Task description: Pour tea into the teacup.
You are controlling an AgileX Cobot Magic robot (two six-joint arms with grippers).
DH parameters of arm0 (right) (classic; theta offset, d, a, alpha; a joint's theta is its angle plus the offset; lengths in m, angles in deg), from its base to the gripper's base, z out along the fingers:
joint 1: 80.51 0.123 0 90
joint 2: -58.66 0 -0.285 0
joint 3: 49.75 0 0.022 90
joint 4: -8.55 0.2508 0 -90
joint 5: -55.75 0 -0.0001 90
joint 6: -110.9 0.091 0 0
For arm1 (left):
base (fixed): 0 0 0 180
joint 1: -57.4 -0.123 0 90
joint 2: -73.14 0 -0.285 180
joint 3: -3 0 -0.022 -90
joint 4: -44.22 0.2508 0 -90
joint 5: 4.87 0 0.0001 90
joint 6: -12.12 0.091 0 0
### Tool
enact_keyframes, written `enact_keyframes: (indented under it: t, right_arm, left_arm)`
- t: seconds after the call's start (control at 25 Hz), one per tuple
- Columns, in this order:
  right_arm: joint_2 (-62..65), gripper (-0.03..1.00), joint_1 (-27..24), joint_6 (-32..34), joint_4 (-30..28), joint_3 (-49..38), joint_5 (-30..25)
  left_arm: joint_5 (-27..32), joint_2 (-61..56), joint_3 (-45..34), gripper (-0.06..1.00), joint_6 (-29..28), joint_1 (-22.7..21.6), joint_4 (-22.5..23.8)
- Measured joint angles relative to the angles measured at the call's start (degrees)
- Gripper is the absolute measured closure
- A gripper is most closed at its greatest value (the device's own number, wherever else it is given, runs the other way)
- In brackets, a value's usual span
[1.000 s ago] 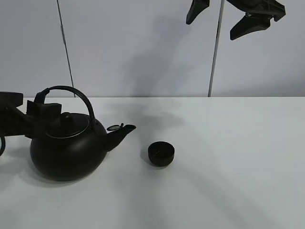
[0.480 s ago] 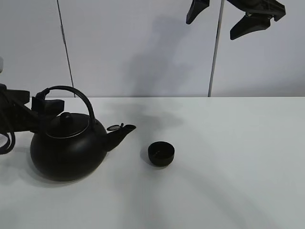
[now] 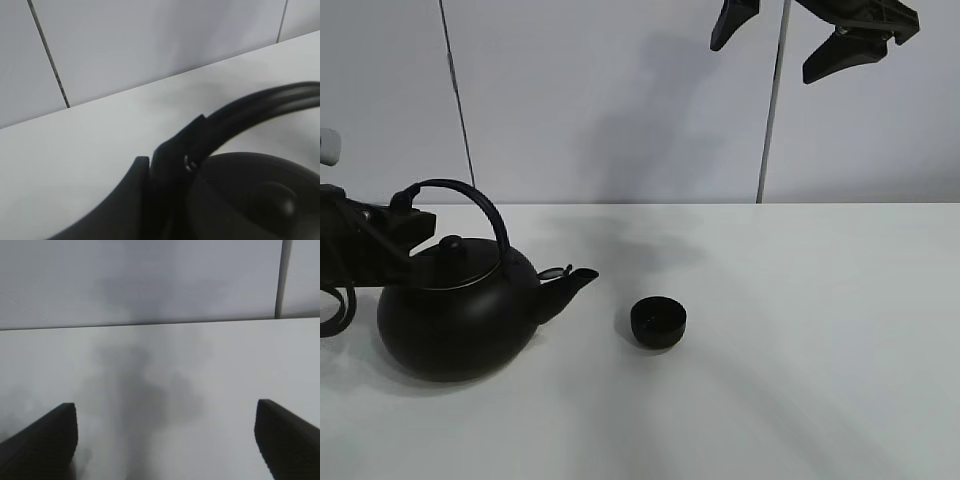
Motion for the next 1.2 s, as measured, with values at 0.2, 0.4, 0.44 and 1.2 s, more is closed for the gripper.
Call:
enact_keyframes:
  t: [0.2,0.4,0.44,1.2]
  right_arm:
    - [0.00,0.30,0.00,0.00,0.00,0.00,0.00]
    - [0.00,0.30,0.00,0.00,0.00,0.00,0.00]
    - [0.00,0.30,0.00,0.00,0.00,0.00,0.00]
    - [0.00,0.30,0.00,0.00,0.00,0.00,0.17]
  left_arm:
    - [1.33,0.00,1.35,0.84,-0.37,0.00,0.01]
    - [3.77,-0.74,2.83,0.84,-2.04,0.00,0.06]
    - [4.77,-1.16,3.15,0.84,-2.04,0.00,0.06]
    - [24.70,-3.84,19.56,0.84,-2.15,6.47,4.71]
